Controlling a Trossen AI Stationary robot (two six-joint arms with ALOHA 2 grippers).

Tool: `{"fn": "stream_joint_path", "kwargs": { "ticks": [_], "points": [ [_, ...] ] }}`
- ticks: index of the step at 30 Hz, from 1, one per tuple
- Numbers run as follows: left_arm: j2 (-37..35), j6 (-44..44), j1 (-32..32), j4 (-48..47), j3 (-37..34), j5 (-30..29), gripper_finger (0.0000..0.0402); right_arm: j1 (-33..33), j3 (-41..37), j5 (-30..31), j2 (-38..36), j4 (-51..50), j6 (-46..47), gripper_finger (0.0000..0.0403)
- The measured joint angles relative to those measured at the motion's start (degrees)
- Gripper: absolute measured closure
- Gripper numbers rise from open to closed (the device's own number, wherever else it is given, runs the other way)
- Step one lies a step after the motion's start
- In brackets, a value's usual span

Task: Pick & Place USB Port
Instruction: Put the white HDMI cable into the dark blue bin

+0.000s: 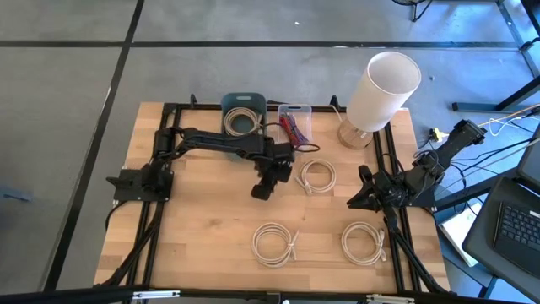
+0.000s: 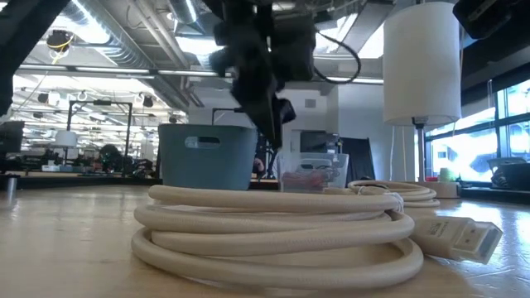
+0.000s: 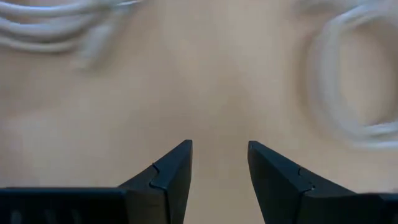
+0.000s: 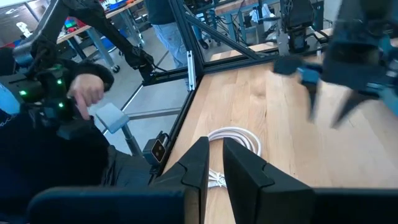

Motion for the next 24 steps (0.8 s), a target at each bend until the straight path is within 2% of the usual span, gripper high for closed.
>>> {"fn": "stream_joint_path", "kwargs": {
  "ticks": [3,6,11,14,16,24],
  "points": [
    [-1.3,-5.8,-1.5,-1.1,0.0,7.6,0.0252,0.0,0.0,0.0,0.0,0.0,0.0,0.0352],
    [-1.5,-8.9,-4.2,1.1,0.0,10.1,0.0252,0.0,0.0,0.0,0.0,0.0,0.0,0.0352],
    [-0.8,-9.9,-10.0,5.7,0.0,9.5,0.0253,0.0,0.0,0.0,0.0,0.0,0.0,0.0352],
    [-0.8,-11.0,-12.2,7.1,-0.3,5.5,0.0253,0.0,0.0,0.0,0.0,0.0,0.0,0.0352],
    [-0.7,-13.2,-12.9,10.1,-2.5,3.2,0.0253,0.0,0.0,0.0,0.0,0.0,0.0,0.0352],
    [-0.4,-30.0,-13.2,25.4,-16.1,3.3,0.0253,0.0,0.0,0.0,0.0,0.0,0.0,0.0352]
  ]
}}
